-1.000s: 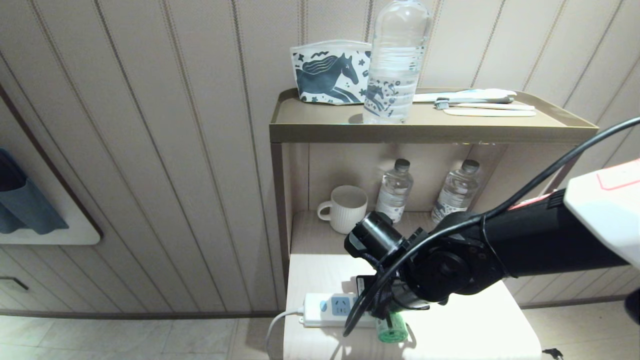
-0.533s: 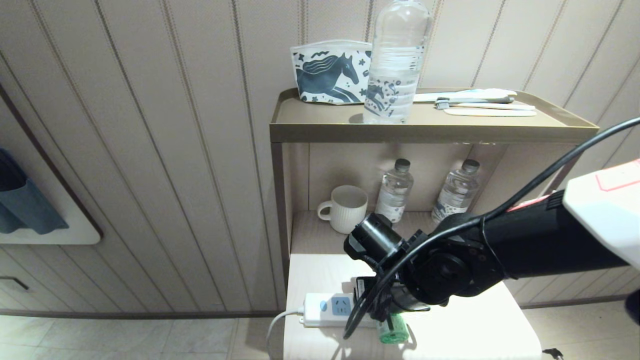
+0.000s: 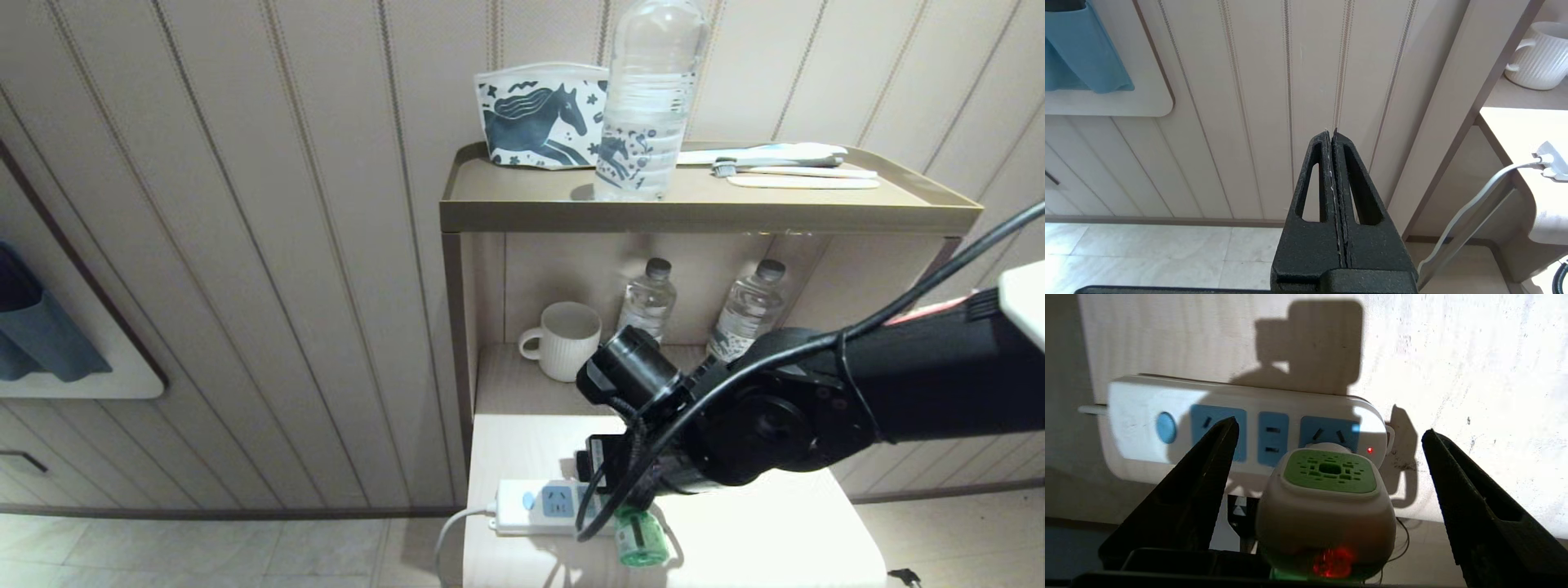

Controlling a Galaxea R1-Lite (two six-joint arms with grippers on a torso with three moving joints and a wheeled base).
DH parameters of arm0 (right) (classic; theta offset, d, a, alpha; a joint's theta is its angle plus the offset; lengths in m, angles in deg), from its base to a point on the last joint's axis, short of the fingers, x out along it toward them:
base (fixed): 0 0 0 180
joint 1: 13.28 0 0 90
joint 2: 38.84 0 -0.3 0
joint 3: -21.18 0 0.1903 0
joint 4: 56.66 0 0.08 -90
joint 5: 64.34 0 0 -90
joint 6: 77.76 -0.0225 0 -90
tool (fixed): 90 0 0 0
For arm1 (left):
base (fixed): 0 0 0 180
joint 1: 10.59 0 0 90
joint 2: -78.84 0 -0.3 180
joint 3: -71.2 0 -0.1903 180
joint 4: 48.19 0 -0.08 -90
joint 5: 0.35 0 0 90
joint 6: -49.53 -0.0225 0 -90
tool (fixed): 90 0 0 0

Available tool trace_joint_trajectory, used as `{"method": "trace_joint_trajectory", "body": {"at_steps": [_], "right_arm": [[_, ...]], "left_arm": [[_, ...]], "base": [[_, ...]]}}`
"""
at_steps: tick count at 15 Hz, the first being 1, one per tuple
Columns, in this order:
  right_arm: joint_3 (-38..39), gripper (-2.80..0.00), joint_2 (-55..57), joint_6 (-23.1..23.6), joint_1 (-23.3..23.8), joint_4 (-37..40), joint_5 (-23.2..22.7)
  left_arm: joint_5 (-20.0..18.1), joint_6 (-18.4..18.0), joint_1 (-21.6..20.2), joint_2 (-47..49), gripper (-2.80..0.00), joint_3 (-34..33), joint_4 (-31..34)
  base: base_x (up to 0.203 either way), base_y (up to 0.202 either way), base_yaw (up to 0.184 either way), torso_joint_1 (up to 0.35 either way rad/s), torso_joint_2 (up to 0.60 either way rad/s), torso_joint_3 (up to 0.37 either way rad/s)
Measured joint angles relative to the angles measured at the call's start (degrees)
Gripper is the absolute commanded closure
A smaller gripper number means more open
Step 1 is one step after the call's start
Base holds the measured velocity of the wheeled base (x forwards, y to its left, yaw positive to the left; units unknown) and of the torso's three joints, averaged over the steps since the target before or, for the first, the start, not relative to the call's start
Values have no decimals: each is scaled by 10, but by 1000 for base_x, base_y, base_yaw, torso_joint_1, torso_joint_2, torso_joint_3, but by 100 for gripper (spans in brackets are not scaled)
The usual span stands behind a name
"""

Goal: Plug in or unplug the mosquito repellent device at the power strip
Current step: Insert the plug into the socket, then hold the socket with your left hand and unplug it with your right hand

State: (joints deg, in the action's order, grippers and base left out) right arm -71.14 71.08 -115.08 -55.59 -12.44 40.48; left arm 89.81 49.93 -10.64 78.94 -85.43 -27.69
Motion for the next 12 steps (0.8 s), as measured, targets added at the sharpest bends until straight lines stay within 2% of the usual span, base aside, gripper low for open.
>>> {"method": "trace_joint_trajectory", "body": {"at_steps": [5, 8, 9, 12], "right_arm": [[-5, -280, -41, 7, -18, 19, 16], [-7, -280, -77, 26, -25, 29, 40], [-7, 0, -93, 35, -26, 35, 48], [-11, 0, -149, 51, -33, 73, 66]], "left_arm": [[-1, 0, 0, 0, 0, 0, 1], [-1, 0, 0, 0, 0, 0, 2], [-1, 0, 0, 0, 0, 0, 2], [-1, 0, 0, 0, 0, 0, 2]], "base": [[0, 0, 0, 0, 0, 0], [0, 0, 0, 0, 0, 0], [0, 0, 0, 0, 0, 0], [0, 0, 0, 0, 0, 0]]}}
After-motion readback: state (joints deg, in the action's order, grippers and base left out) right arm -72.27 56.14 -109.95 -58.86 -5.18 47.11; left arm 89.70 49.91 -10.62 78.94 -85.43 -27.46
